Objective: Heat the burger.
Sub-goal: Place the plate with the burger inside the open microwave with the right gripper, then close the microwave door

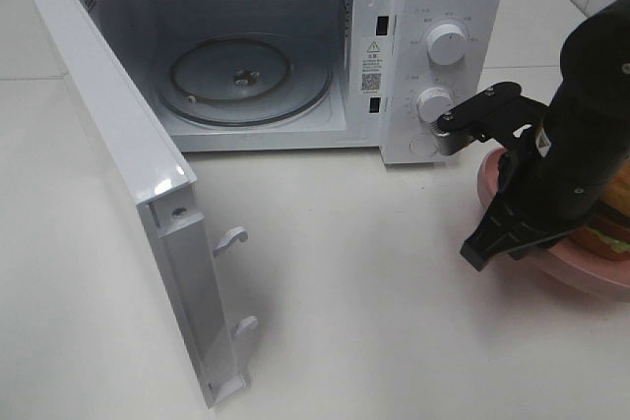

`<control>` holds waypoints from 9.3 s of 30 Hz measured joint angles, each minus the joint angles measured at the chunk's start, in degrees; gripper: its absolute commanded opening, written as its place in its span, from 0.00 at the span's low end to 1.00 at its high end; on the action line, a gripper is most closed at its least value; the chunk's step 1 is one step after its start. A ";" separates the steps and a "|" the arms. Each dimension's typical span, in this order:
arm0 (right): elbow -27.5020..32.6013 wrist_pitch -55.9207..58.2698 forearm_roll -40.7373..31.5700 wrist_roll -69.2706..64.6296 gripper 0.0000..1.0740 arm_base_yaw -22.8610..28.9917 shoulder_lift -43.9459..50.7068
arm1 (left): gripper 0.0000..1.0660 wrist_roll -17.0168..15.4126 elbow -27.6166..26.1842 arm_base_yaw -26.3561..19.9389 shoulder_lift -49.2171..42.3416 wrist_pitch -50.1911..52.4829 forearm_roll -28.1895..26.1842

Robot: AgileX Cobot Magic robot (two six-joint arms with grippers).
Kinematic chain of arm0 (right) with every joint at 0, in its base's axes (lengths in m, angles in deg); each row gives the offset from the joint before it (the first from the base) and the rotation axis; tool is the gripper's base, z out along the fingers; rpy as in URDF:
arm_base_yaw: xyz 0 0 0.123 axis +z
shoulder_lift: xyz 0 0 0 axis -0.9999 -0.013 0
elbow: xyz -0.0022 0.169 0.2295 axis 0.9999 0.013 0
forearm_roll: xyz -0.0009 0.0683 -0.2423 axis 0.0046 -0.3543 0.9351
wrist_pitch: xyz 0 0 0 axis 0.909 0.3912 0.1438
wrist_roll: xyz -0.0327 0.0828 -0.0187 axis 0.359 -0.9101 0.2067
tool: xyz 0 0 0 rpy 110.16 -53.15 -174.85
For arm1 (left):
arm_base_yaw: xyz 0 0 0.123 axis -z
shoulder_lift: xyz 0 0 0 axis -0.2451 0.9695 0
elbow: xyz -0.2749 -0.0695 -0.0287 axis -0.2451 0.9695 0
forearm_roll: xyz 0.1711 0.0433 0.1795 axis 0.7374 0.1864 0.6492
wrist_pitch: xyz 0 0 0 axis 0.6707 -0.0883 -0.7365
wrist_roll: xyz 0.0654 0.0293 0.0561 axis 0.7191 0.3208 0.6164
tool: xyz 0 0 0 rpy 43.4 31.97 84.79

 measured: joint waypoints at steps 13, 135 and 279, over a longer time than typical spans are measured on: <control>4.53 3.21 2.23 3.78 0.00 13.75 9.40 | 0.00 0.00 0.00 0.00 0.00 0.00 0.00; -47.38 -12.55 -23.55 73.91 0.26 8.37 -35.12 | 0.00 0.00 0.00 0.00 -0.06 0.00 0.00; 18.22 21.26 -15.93 4.47 0.52 -16.16 91.90 | 0.00 0.00 0.00 0.00 -0.06 0.00 0.00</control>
